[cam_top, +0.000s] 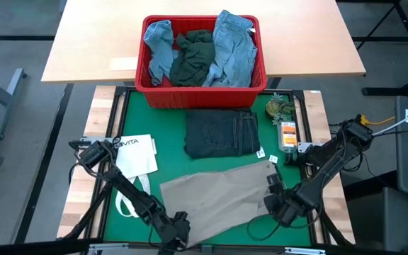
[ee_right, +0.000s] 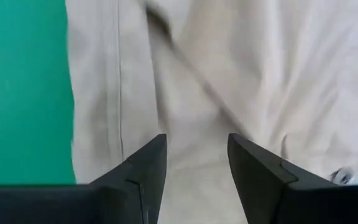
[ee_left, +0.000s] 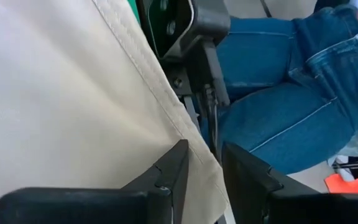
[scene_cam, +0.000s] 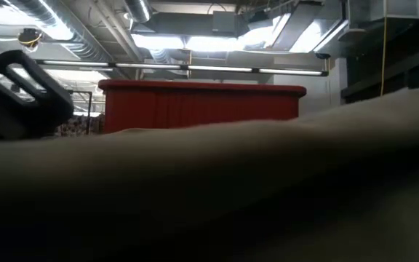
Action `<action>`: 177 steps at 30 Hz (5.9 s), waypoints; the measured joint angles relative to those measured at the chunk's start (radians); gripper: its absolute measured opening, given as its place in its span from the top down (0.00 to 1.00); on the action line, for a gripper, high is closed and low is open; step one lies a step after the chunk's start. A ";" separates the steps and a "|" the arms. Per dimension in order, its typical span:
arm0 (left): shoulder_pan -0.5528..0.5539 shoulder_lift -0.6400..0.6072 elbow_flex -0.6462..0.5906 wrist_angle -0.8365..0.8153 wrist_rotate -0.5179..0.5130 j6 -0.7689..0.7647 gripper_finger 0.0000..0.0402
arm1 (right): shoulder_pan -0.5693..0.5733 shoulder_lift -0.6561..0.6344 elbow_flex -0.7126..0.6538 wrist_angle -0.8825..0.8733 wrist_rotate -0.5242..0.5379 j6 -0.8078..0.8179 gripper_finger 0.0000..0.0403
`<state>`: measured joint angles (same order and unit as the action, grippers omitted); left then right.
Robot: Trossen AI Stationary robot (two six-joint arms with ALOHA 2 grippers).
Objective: Fold laundry
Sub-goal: Fold the brown shorts
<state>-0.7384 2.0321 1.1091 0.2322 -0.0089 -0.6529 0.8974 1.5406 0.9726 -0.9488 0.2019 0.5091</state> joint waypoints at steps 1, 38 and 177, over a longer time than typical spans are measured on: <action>0.003 0.000 0.000 0.006 0.000 0.000 0.78 | 0.000 0.000 0.009 0.012 0.021 0.000 0.58; 0.409 -0.110 0.003 -0.077 0.108 0.266 1.00 | -0.001 0.080 0.022 0.512 0.268 -0.095 0.58; 0.129 -0.165 0.001 -0.156 -0.157 0.588 0.98 | -0.046 0.178 0.305 0.171 0.248 -0.209 0.58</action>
<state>-0.6094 1.8674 1.1099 0.0764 -0.1664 -0.0653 0.8509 1.7187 1.2774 -0.7775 0.4498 0.3000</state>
